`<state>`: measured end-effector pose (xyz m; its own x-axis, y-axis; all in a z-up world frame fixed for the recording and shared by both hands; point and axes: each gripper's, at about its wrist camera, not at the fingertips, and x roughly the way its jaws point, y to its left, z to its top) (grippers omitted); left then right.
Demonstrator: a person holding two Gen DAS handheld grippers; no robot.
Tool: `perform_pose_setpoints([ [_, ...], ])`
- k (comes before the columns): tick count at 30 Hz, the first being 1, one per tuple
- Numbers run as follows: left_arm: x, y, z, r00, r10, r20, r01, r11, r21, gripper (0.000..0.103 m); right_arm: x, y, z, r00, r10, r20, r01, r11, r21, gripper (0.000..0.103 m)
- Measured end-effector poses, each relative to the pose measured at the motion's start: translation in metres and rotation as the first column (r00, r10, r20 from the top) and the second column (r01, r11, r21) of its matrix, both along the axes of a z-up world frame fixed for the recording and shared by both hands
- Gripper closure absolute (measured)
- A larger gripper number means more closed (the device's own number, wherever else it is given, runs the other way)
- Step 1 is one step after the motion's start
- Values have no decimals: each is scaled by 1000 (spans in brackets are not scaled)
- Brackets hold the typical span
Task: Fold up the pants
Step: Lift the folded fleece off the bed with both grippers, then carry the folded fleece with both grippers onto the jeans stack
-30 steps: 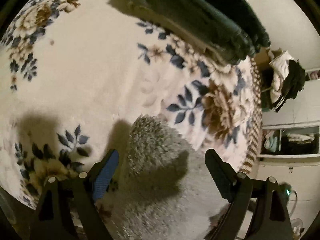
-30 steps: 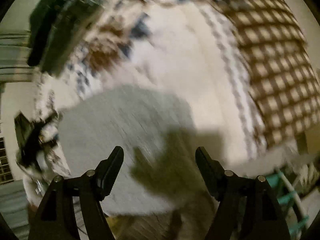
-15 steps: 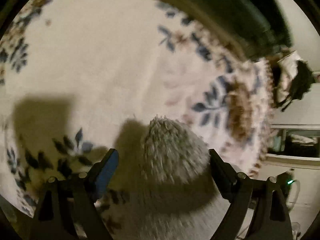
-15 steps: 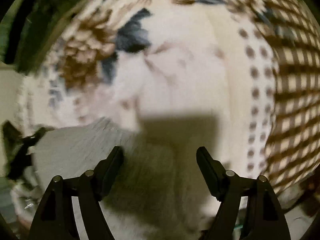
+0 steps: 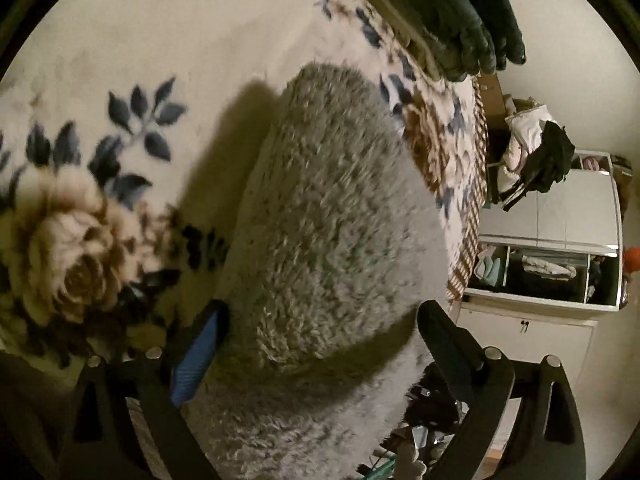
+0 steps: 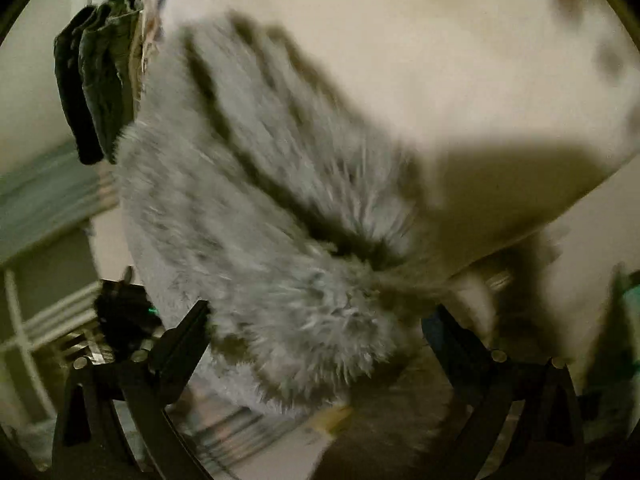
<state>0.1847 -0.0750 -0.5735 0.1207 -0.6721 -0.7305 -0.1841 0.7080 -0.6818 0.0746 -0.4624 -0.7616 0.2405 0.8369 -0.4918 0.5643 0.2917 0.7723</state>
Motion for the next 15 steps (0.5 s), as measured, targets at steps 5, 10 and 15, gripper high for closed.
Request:
perform_pose_setpoints([
  [5, 6, 0, -8, 1000, -10, -9, 10, 1000, -15, 3, 11, 26, -12, 997, -70, 31, 67, 994, 83, 0],
  [10, 6, 3, -20, 999, -33, -24, 32, 999, -32, 1, 6, 32, -3, 993, -111, 44, 107, 991, 81, 0],
  [15, 2, 5, -29, 999, -32, -35, 29, 997, -69, 1, 16, 43, 29, 983, -88, 161, 85, 996, 20, 3],
])
